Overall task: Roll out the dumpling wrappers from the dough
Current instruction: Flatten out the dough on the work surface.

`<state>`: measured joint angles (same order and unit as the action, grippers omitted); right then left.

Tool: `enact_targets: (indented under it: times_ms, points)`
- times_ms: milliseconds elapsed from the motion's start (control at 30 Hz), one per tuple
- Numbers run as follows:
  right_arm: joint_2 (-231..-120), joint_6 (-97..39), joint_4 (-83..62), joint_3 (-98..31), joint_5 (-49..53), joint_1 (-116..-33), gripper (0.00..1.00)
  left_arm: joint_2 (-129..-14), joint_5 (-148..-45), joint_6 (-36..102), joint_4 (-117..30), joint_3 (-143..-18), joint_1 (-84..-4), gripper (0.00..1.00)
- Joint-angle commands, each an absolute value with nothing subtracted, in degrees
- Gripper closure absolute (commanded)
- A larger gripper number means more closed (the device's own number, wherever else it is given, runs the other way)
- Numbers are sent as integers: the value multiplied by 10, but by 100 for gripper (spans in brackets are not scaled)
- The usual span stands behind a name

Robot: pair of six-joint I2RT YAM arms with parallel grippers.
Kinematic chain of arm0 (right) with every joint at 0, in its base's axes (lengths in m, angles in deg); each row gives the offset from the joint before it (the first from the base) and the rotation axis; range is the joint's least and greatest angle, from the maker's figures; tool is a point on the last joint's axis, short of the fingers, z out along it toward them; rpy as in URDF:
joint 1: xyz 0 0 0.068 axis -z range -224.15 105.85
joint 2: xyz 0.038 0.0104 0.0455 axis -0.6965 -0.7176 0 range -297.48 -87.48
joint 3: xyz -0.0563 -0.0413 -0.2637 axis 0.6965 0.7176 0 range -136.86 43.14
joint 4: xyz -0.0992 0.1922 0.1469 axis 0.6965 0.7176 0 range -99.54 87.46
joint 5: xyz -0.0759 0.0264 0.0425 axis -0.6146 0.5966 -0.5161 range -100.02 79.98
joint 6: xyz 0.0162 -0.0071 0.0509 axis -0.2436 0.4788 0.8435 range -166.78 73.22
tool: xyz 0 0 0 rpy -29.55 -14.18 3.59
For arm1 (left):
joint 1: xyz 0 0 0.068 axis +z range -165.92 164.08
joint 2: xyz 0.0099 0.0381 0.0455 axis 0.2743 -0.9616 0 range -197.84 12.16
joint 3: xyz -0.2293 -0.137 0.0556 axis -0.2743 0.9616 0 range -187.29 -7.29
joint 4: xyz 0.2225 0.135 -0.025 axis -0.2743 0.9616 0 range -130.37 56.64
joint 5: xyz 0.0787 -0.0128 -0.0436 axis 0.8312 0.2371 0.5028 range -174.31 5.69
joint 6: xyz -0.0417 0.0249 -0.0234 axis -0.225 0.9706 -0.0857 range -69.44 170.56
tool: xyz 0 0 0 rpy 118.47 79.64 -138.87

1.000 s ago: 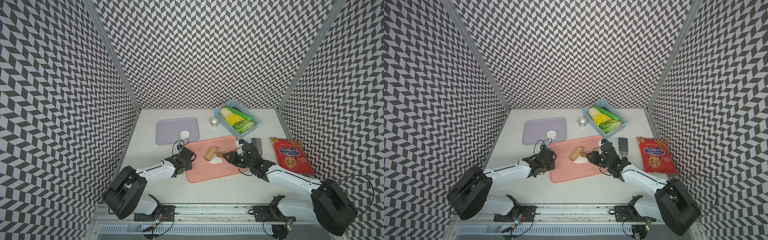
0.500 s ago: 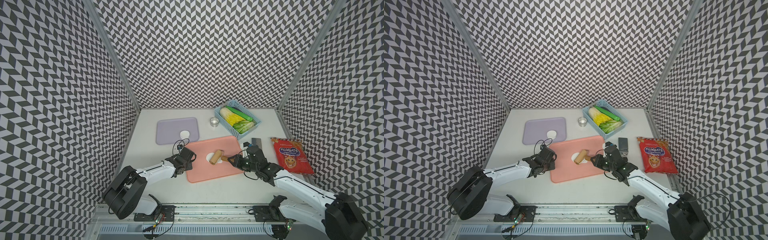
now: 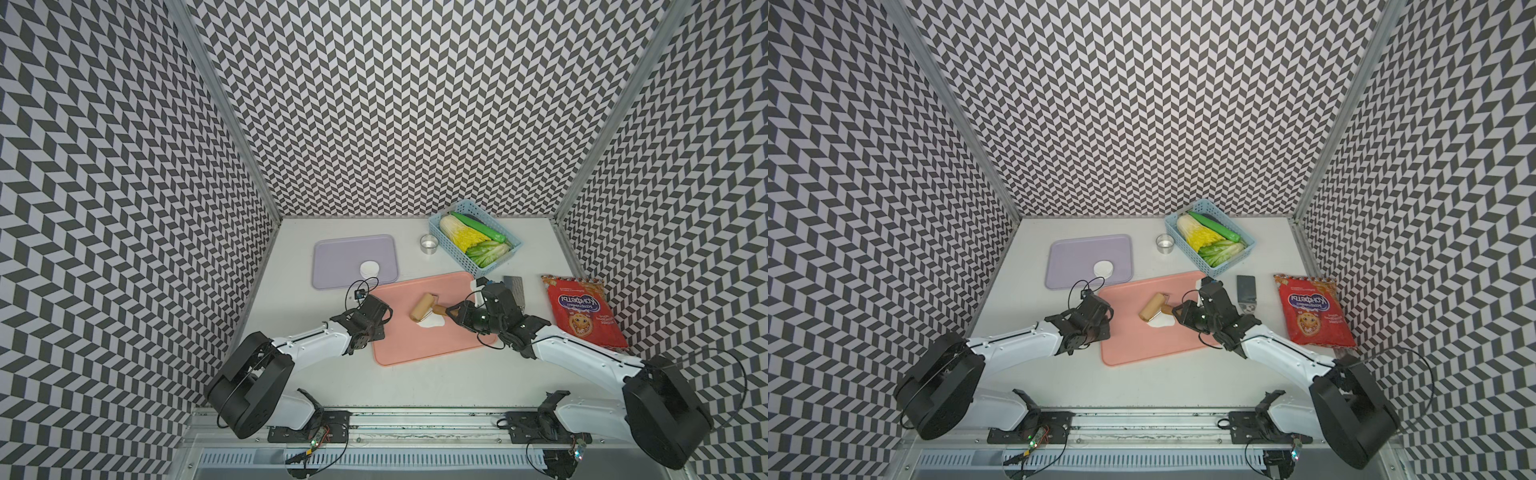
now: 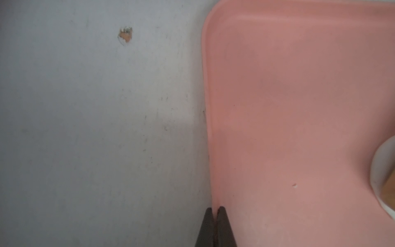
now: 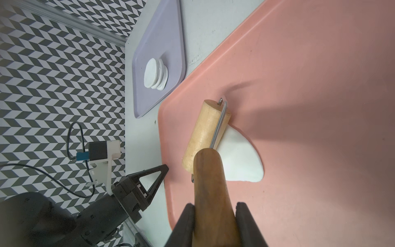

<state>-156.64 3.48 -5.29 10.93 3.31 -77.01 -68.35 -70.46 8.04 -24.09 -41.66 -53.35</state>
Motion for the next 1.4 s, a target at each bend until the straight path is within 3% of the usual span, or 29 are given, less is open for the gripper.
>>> enact_targets:
  times_ms: [0, 200, 400, 633, 967, 1367]
  points:
    - [-1520, 20, 136, 158, 2, -769, 100, -688, -725, 107, -218, -415, -545, 100]
    - [-1471, 26, 161, 165, -26, -769, 100, -690, -729, 106, -221, -416, -545, 100]
    - [-1601, 18, 139, 155, -28, -769, 100, -697, -731, 106, -223, -419, -546, 100]
    - [-1653, 23, 83, 163, -11, -769, 100, -692, -731, 105, -223, -415, -547, 100]
    - [-1518, 9, 206, 158, -45, -764, 100, -686, -725, 105, -219, -414, -548, 100]
    - [-1579, -33, 208, 120, -62, -745, 100, -683, -724, 106, -216, -413, -548, 100]
